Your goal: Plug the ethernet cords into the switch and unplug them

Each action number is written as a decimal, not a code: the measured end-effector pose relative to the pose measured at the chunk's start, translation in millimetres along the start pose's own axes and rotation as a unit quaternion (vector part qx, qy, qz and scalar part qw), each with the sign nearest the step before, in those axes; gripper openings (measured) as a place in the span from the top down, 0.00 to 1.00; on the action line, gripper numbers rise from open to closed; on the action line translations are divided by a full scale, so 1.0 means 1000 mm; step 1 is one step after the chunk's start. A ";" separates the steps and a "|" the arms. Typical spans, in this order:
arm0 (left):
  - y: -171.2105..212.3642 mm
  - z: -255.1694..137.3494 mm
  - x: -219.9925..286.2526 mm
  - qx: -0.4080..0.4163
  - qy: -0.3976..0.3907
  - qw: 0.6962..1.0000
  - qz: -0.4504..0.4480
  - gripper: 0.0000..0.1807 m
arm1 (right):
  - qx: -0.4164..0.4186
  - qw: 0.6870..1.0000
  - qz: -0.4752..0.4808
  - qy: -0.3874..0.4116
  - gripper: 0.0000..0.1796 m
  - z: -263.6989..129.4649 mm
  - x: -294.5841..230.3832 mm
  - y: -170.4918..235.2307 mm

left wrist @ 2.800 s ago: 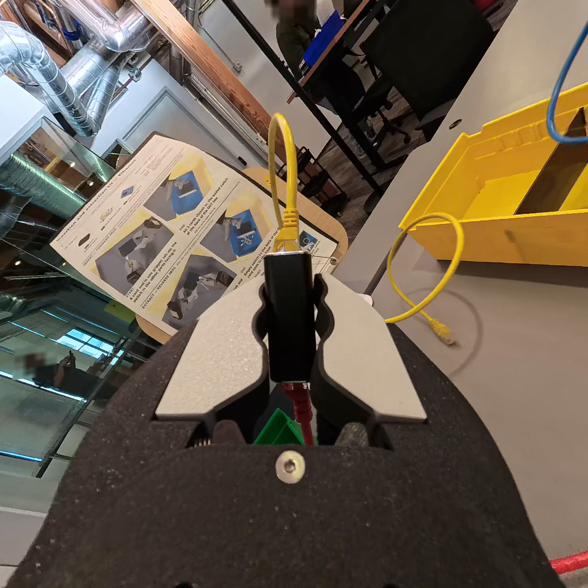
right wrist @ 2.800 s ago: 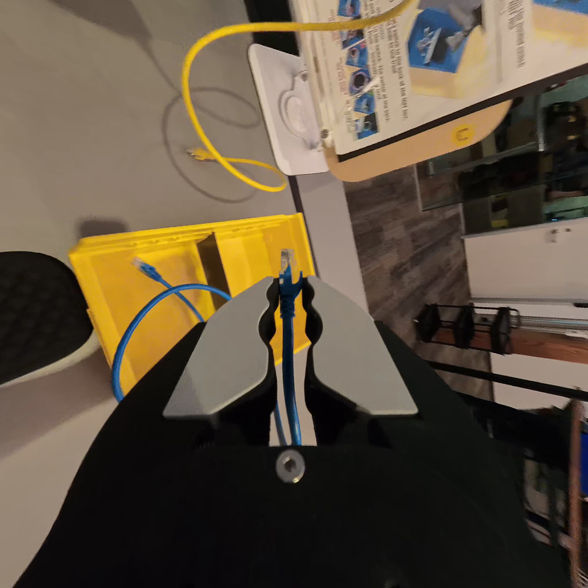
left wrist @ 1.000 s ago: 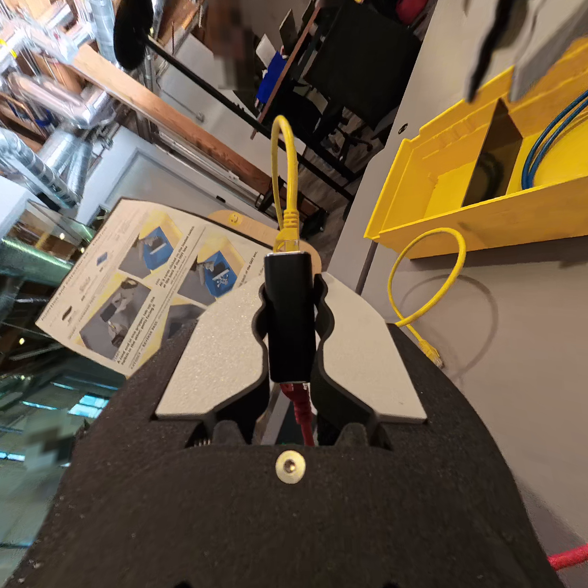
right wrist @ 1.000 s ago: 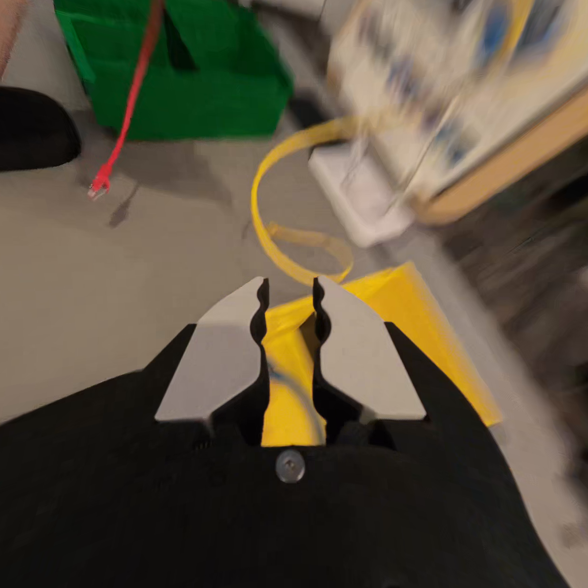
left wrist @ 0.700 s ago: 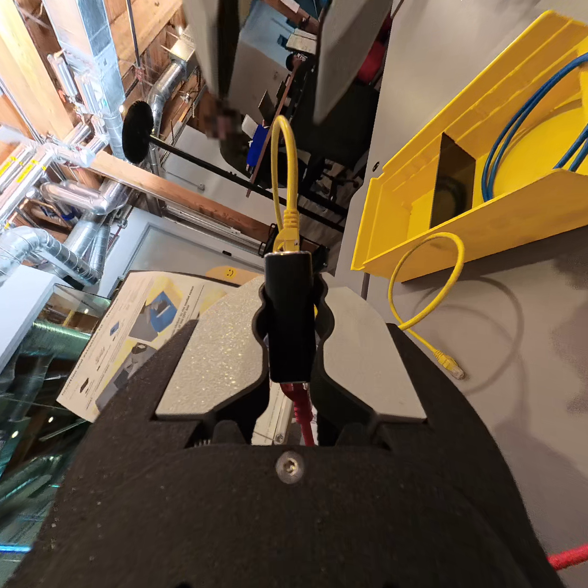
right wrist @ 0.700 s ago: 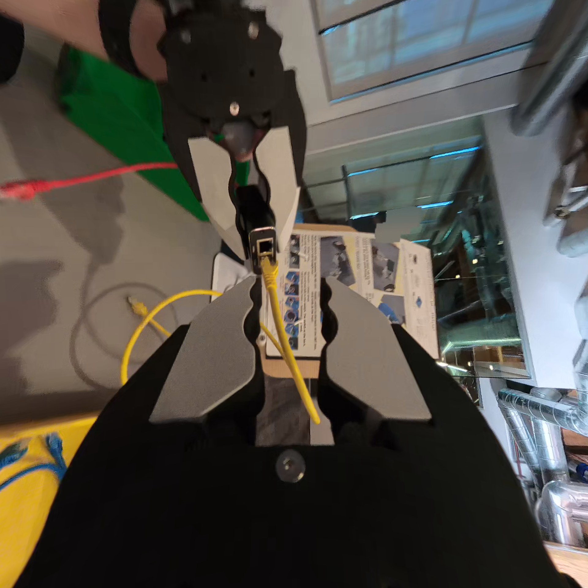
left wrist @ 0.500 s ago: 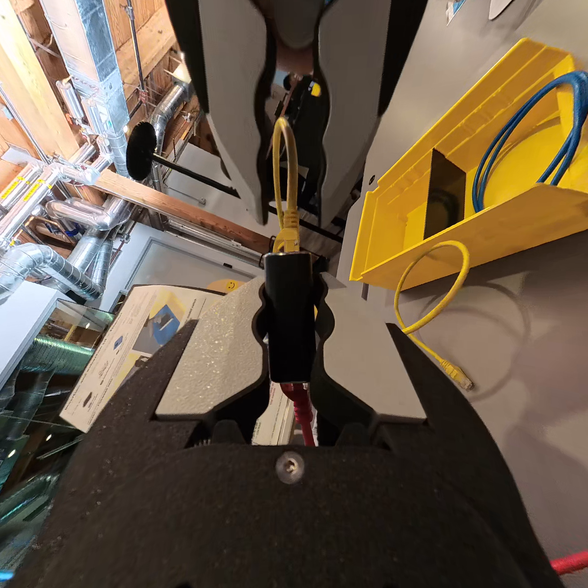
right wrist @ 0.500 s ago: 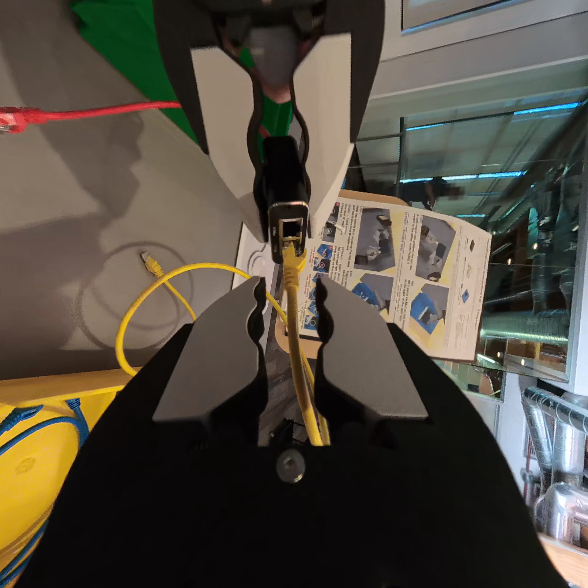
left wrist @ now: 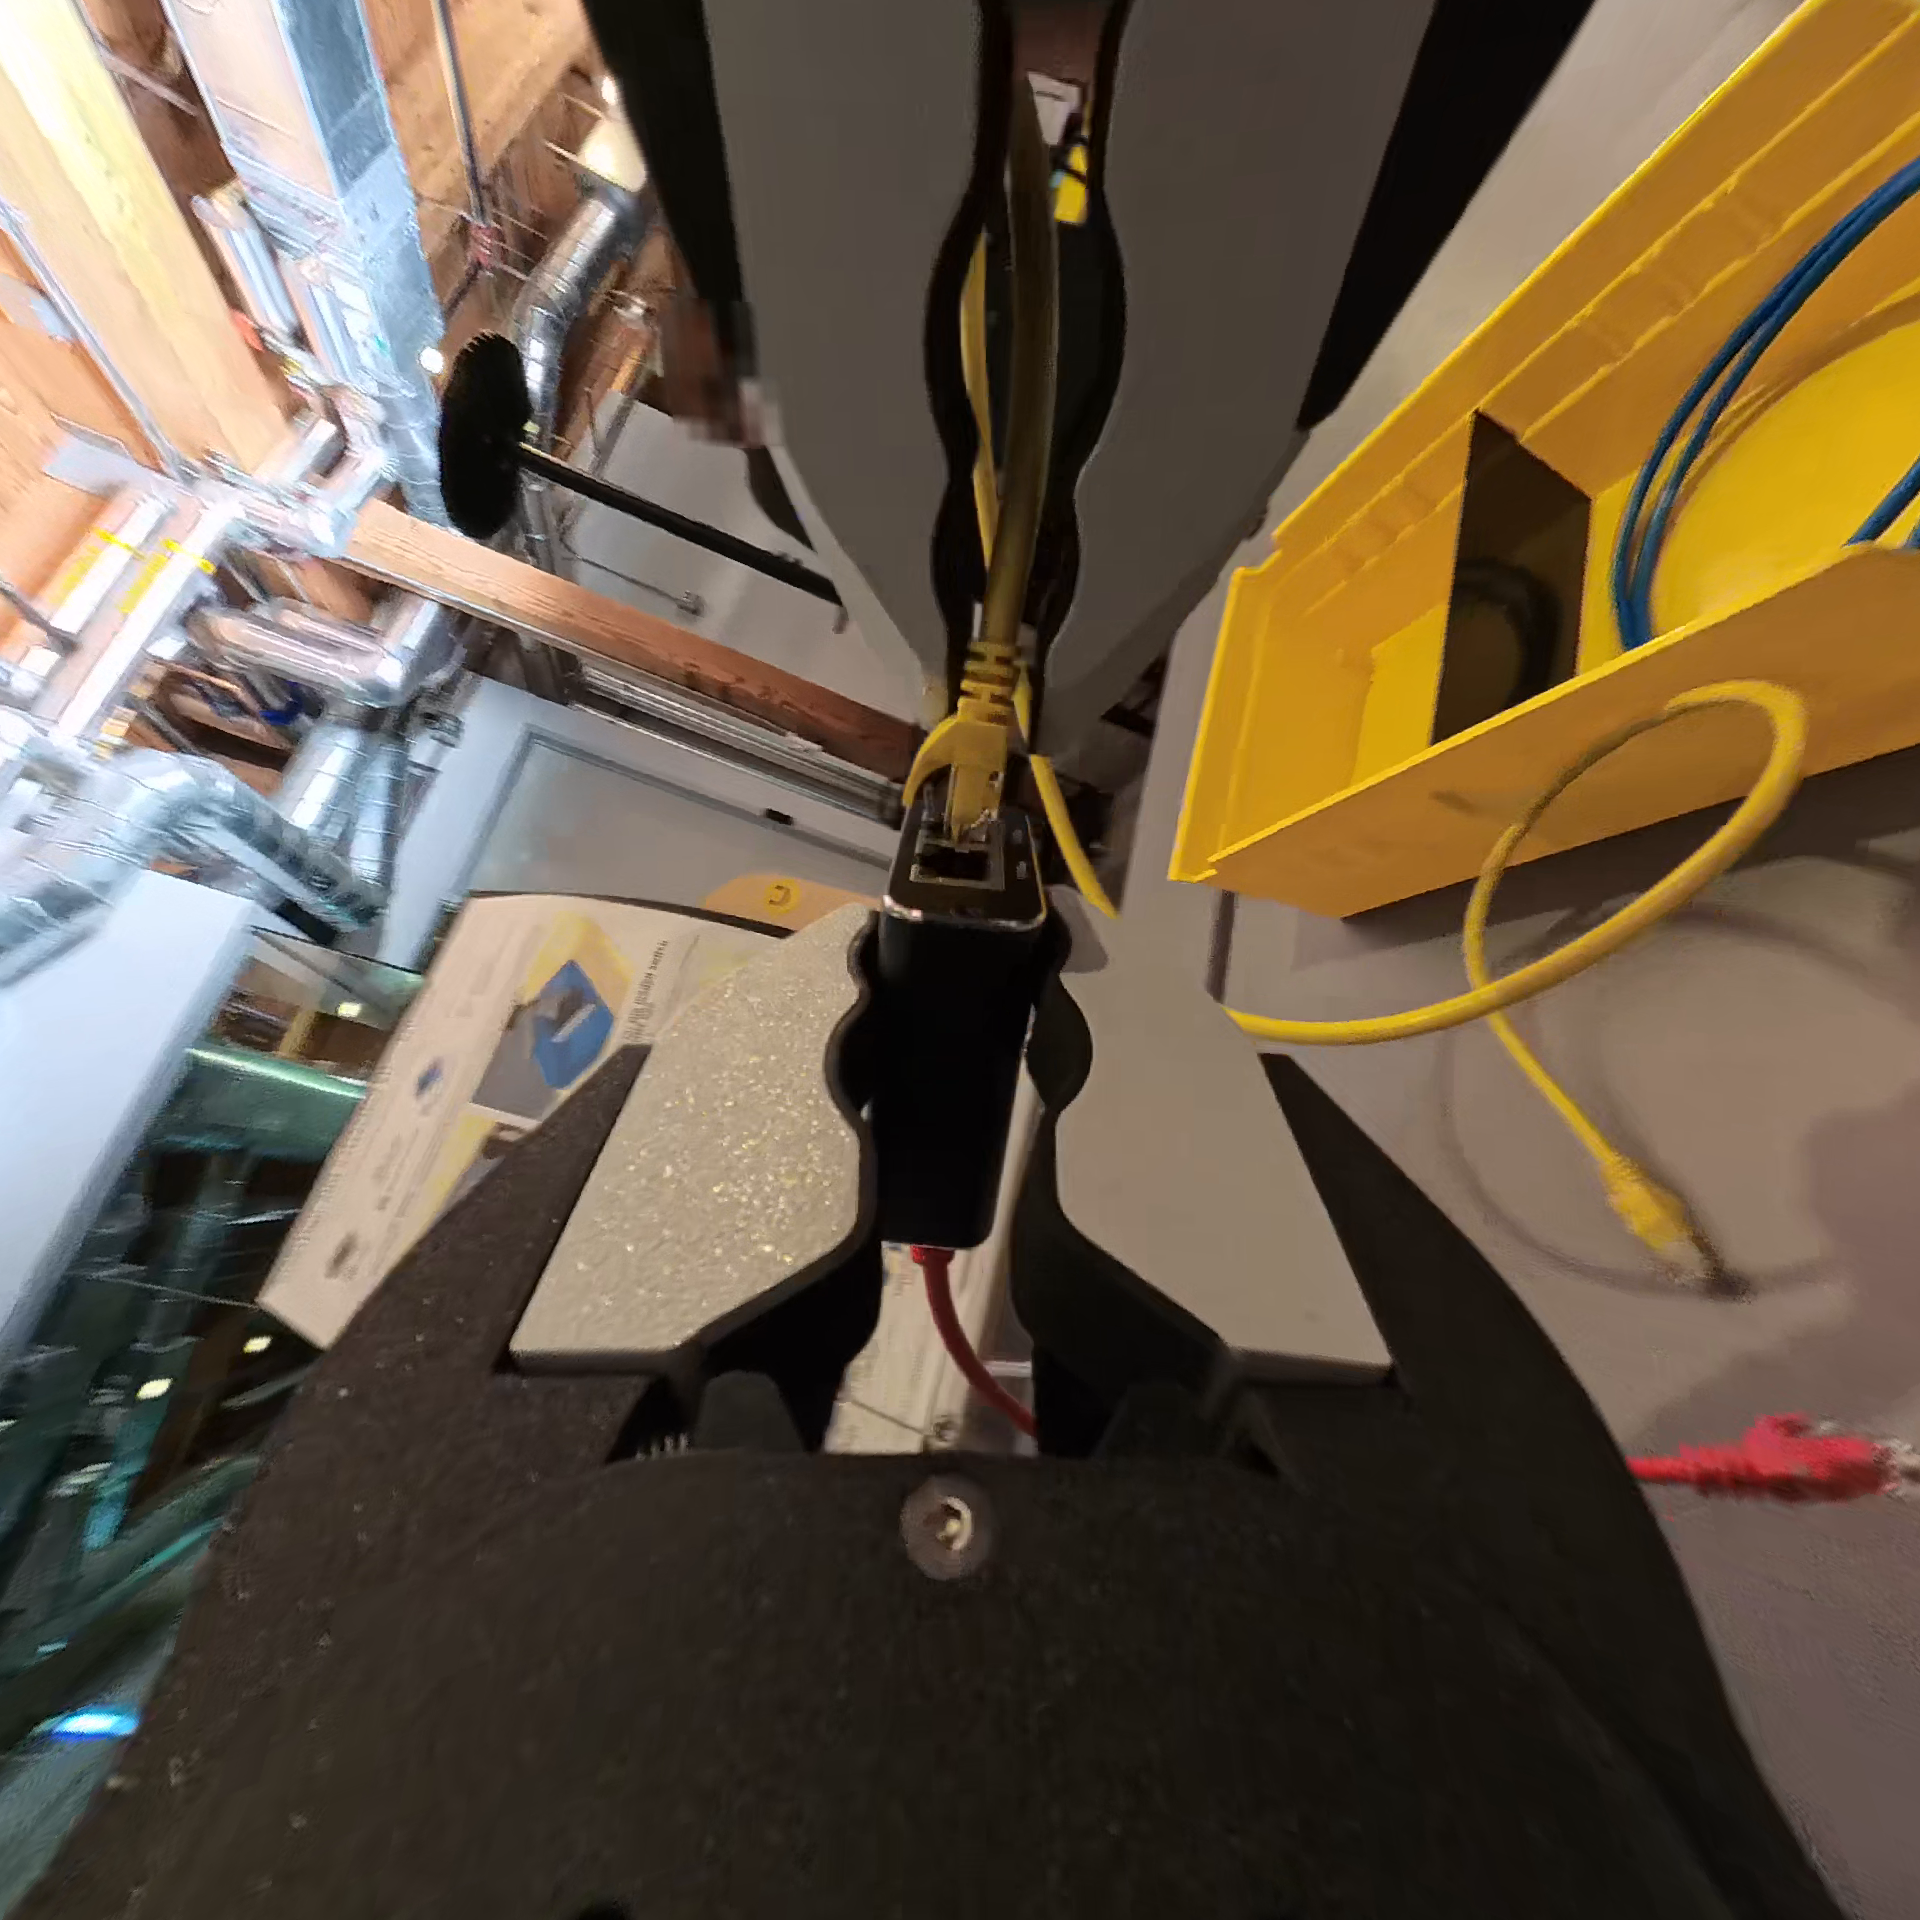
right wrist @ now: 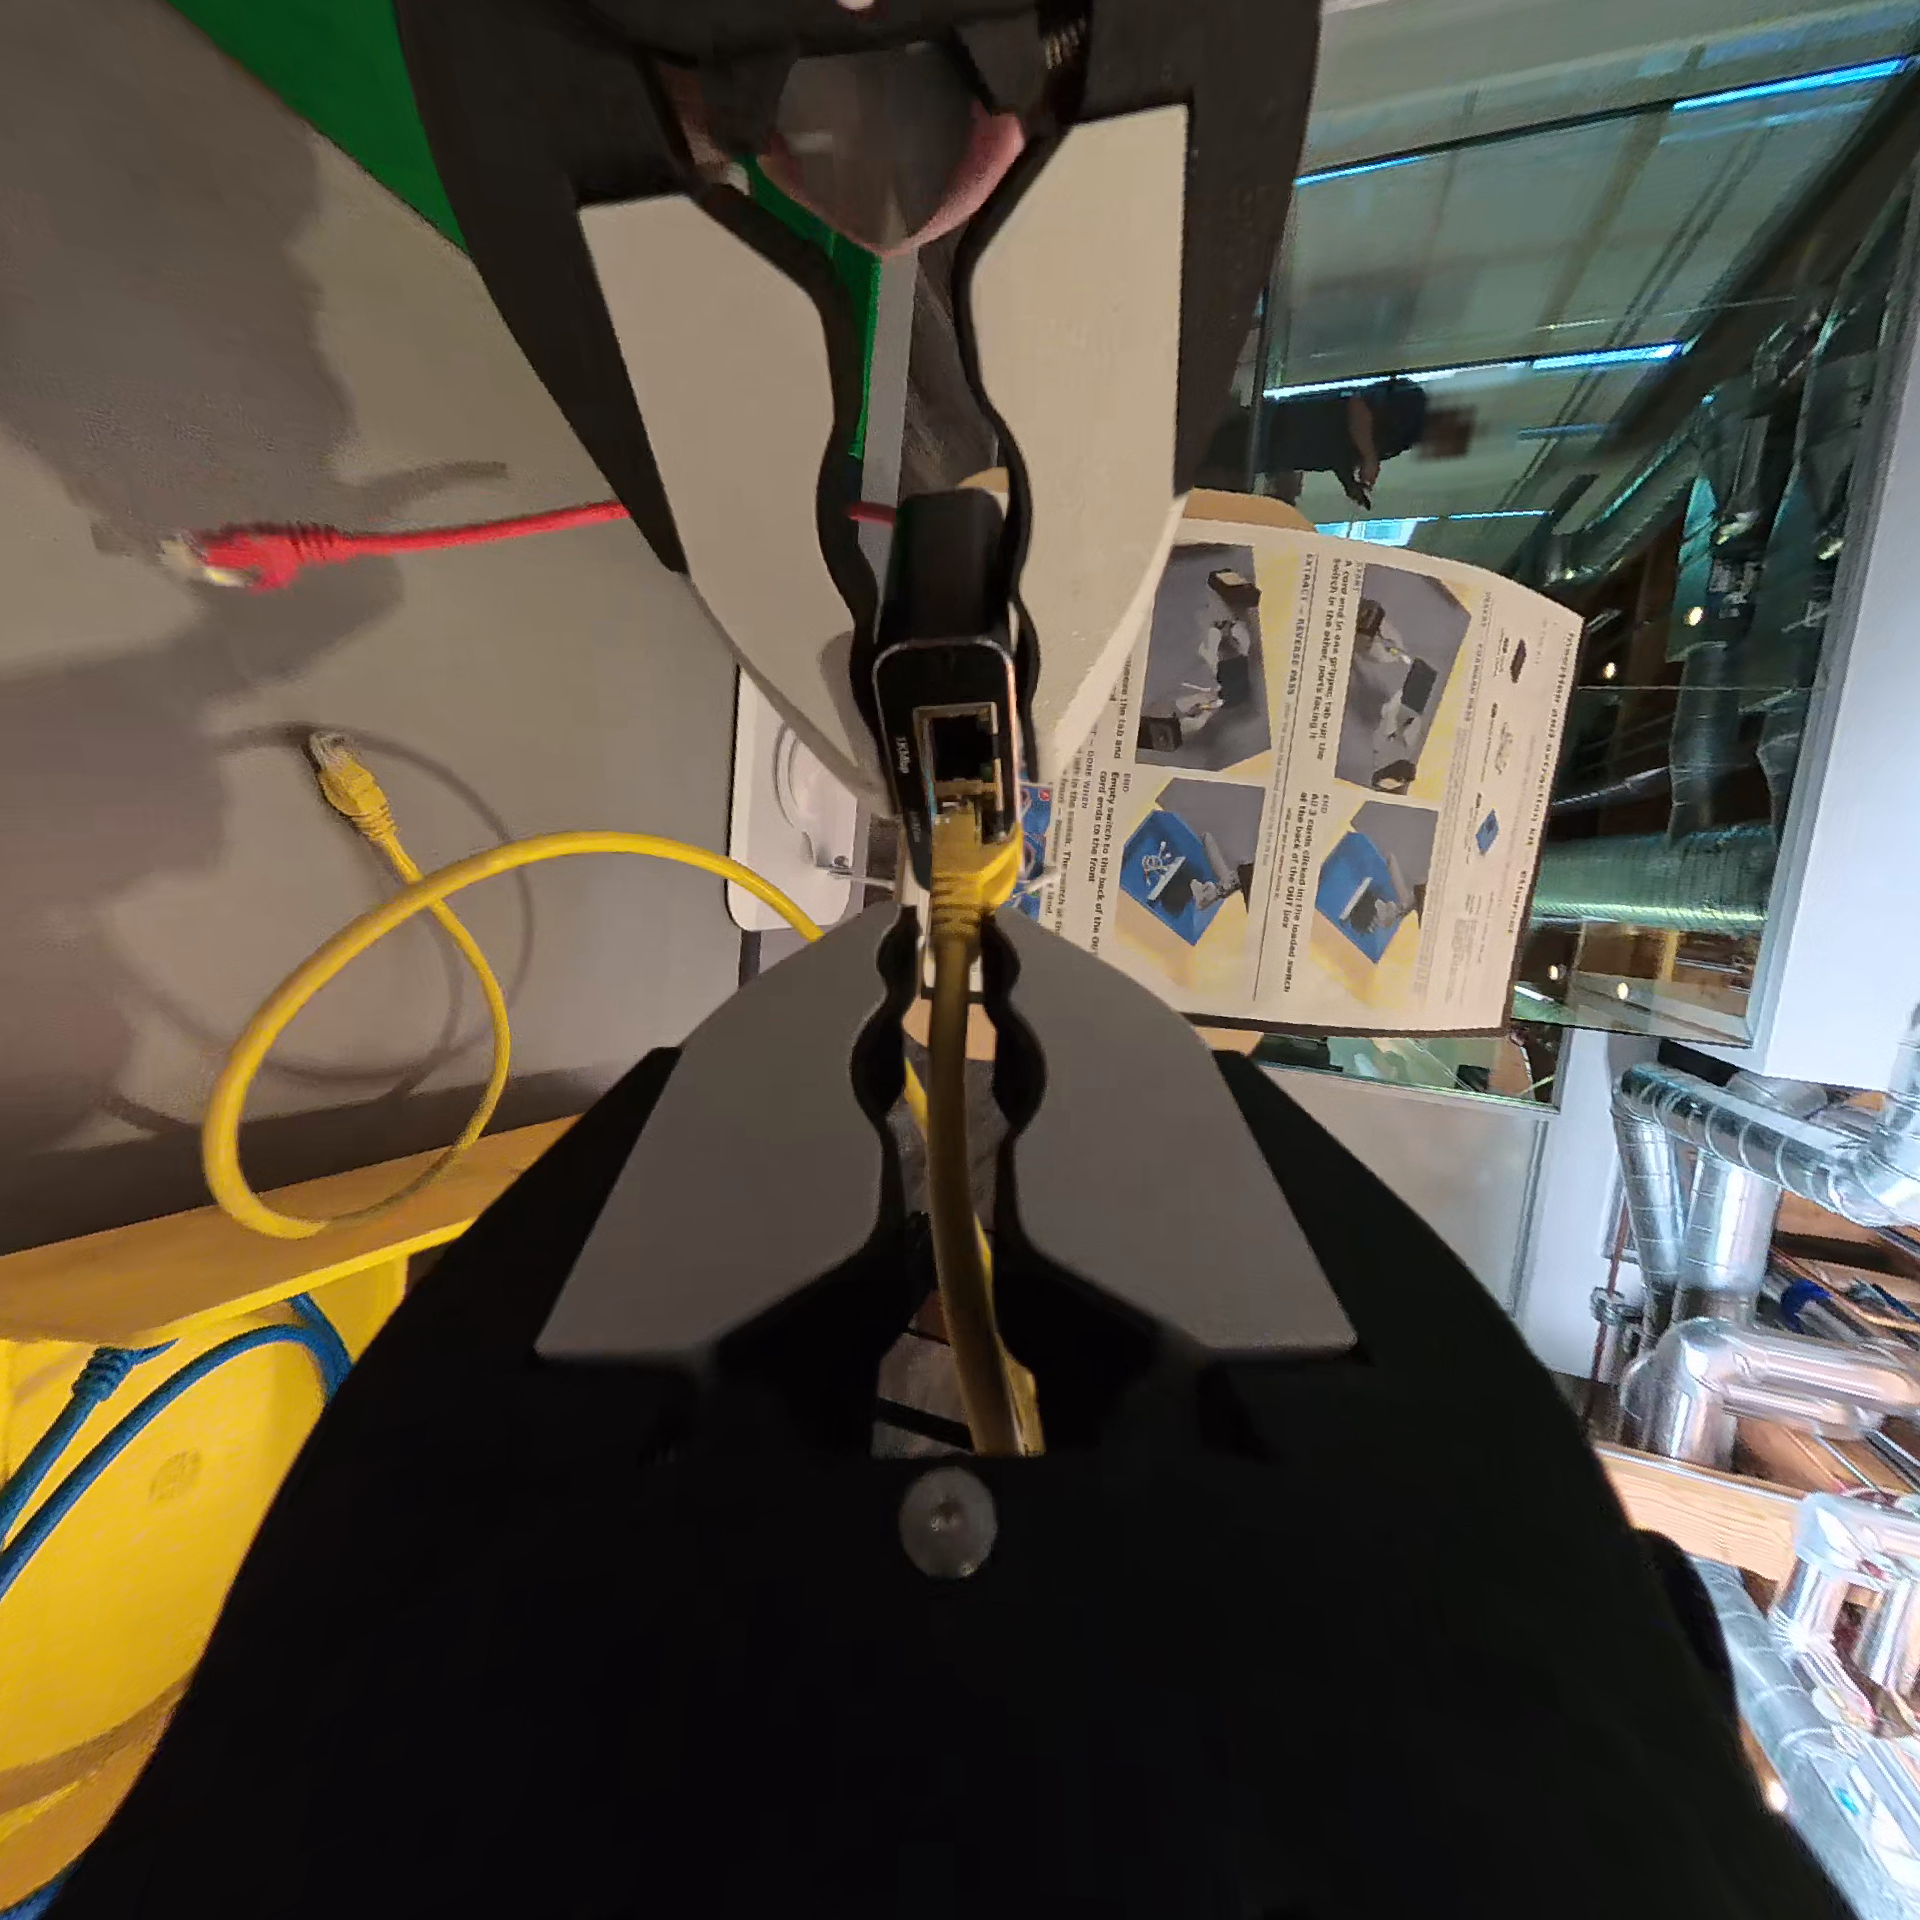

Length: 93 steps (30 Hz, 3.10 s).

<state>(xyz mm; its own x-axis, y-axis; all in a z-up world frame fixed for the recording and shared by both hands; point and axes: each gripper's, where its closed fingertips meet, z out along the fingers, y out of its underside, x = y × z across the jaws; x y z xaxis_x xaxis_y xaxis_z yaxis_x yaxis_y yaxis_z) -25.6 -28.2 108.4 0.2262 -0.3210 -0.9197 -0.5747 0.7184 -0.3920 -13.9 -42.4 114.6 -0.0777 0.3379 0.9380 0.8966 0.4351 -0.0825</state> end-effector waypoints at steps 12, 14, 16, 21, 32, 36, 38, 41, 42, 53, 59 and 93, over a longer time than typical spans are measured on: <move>-0.016 -0.009 -0.009 0.012 -0.035 0.999 0.030 0.86 | 0.012 0.996 -0.092 -0.011 0.89 -0.016 0.012 -0.014; -0.019 -0.011 -0.011 0.014 -0.039 0.999 0.035 0.86 | 0.029 0.995 -0.094 -0.018 0.89 -0.018 0.013 -0.019; -0.019 -0.012 -0.012 0.012 -0.039 0.999 0.034 0.86 | 0.037 0.996 -0.074 -0.023 0.89 -0.019 0.014 -0.020; -0.020 -0.014 -0.013 0.016 -0.034 0.999 0.029 0.86 | 0.056 0.997 -0.060 0.006 0.90 -0.019 0.015 -0.024; -0.024 -0.006 -0.007 0.016 -0.035 0.999 0.030 0.86 | 0.036 0.998 -0.043 0.012 0.92 -0.015 0.012 -0.017; -0.023 -0.002 -0.019 0.007 -0.092 0.995 0.021 0.83 | 0.022 0.998 -0.041 0.051 0.92 -0.015 0.020 -0.017; -0.013 0.004 -0.022 -0.035 -0.112 0.993 0.015 0.80 | 0.028 0.998 -0.034 0.052 0.92 -0.013 0.018 -0.024; -0.004 0.010 -0.019 -0.055 -0.114 0.992 0.018 0.84 | -0.010 0.995 -0.076 0.064 0.92 -0.005 0.014 -0.023; -0.002 0.011 -0.019 -0.058 -0.115 0.991 0.020 0.85 | -0.017 0.995 -0.080 0.065 0.92 -0.004 0.013 -0.023; 0.005 0.015 -0.011 -0.054 -0.078 0.995 0.020 0.85 | -0.023 0.996 -0.061 -0.069 0.91 0.003 0.002 -0.021; 0.055 -0.055 -0.095 -0.019 -0.171 0.976 -0.135 0.85 | -0.093 0.964 -0.122 -0.215 0.92 0.008 -0.090 0.020; 0.039 -0.057 -0.082 -0.034 -0.101 0.983 -0.147 0.86 | -0.194 0.968 0.156 0.016 0.92 -0.120 0.196 0.144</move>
<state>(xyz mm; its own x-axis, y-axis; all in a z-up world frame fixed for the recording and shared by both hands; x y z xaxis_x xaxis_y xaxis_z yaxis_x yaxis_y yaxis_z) -111.5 -9.5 169.8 0.5381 -0.3740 -0.7554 -0.5112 0.5677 -0.6453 152.3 -13.6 327.3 0.2309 0.3735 0.8984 0.9712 -0.0320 -0.2363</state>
